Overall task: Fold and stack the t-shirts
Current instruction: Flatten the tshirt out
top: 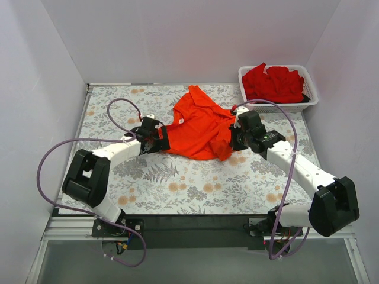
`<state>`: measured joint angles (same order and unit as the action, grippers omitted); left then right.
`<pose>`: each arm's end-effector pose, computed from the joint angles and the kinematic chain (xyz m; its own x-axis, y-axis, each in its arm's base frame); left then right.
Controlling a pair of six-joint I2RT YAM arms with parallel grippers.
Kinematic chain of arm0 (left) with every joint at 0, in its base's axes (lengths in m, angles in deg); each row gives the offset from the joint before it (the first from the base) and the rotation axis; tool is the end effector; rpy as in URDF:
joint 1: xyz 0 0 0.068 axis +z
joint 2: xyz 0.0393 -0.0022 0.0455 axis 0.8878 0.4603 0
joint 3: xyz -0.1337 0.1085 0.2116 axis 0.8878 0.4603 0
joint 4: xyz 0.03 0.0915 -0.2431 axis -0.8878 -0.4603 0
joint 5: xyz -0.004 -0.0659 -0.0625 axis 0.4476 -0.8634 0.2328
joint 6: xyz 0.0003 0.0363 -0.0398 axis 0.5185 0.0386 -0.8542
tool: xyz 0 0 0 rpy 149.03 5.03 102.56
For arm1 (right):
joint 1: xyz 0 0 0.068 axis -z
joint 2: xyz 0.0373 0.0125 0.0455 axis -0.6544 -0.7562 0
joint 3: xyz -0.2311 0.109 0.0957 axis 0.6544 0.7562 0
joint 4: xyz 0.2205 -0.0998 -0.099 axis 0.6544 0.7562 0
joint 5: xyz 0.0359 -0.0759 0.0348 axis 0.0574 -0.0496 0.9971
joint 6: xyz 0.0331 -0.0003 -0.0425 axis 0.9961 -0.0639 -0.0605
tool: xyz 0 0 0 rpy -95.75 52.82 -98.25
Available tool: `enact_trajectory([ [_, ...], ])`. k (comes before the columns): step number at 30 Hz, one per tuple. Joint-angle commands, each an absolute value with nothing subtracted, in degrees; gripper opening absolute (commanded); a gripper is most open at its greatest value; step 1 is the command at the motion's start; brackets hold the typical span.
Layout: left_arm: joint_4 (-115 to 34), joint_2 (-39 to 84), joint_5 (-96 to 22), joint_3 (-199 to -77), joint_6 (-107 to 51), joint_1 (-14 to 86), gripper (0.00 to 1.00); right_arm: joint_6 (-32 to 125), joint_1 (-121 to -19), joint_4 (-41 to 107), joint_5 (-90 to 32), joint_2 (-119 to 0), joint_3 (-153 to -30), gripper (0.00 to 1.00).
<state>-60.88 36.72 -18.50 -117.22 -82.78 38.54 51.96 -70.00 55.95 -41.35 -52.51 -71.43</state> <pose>0.2840 -0.1200 0.1796 -0.5994 -0.7166 -0.3566 -0.5701 0.6949 -0.4382 0.2458 0.1339 0.2763 -0.6572 -0.1232 -0.7436 -0.3043 0.9460 0.1122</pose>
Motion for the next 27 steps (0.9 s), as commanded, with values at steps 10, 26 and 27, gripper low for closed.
enact_trajectory([
  [10,-57.0,45.2,-14.9,-122.0,-87.2,38.9,0.74,53.3,-67.0,52.1,-34.3,-48.4,-66.9,0.01],
  [26,-80.5,16.4,18.0,-135.8,-73.7,40.5,0.0,56.9,-57.7,60.3,-43.9,-37.3,-75.8,0.01],
  [27,-81.1,15.6,20.8,-137.5,-72.9,40.6,0.0,57.3,-57.2,60.4,-44.9,-35.7,-76.5,0.01],
])
